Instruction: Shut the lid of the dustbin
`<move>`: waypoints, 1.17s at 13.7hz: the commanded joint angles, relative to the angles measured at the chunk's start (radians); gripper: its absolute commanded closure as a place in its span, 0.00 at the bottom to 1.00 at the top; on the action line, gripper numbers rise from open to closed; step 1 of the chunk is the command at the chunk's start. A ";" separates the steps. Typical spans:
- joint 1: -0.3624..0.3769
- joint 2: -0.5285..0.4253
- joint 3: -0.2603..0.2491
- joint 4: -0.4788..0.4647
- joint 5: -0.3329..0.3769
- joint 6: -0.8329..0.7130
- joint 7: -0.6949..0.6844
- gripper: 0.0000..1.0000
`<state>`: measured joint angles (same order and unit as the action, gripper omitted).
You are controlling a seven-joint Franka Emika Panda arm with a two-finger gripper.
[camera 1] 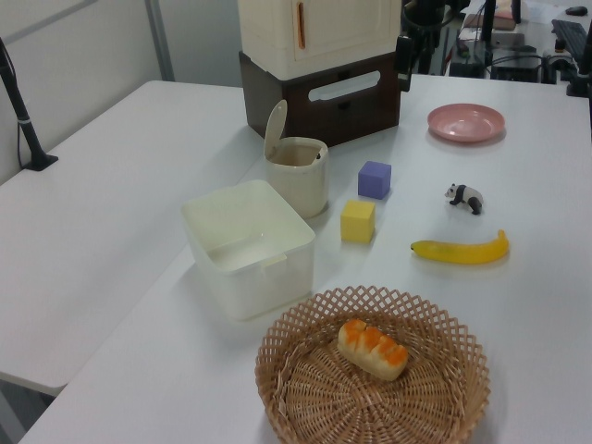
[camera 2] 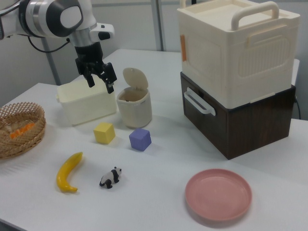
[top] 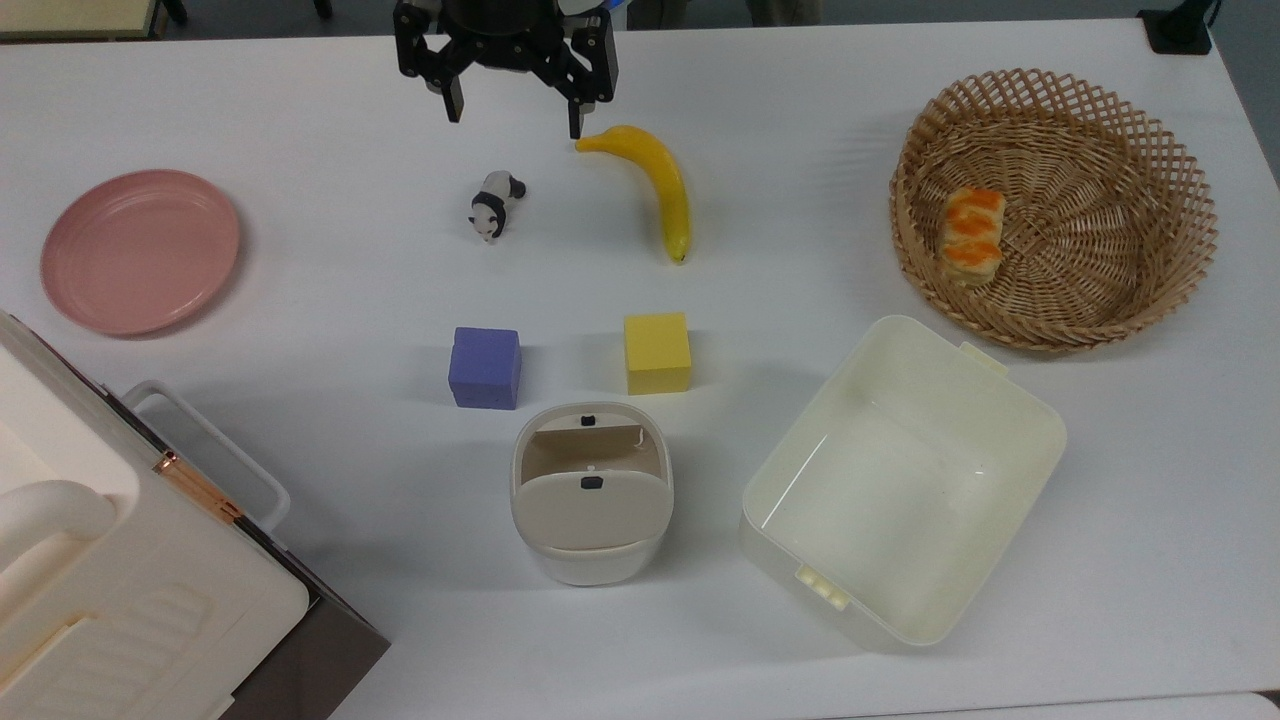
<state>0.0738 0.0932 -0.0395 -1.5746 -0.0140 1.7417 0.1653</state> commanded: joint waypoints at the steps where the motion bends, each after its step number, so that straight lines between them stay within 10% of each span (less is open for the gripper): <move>1: -0.005 -0.001 -0.005 0.002 0.017 0.022 -0.024 0.00; 7: -0.014 0.020 -0.003 0.002 0.020 0.073 -0.059 0.00; 10: -0.012 0.036 0.004 0.002 0.020 0.128 -0.063 0.30; 13: -0.002 0.060 0.004 0.004 0.026 0.267 -0.055 0.84; 16: 0.001 0.115 0.006 0.059 0.039 0.407 -0.041 0.97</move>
<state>0.0688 0.1569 -0.0333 -1.5726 -0.0108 2.0577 0.1270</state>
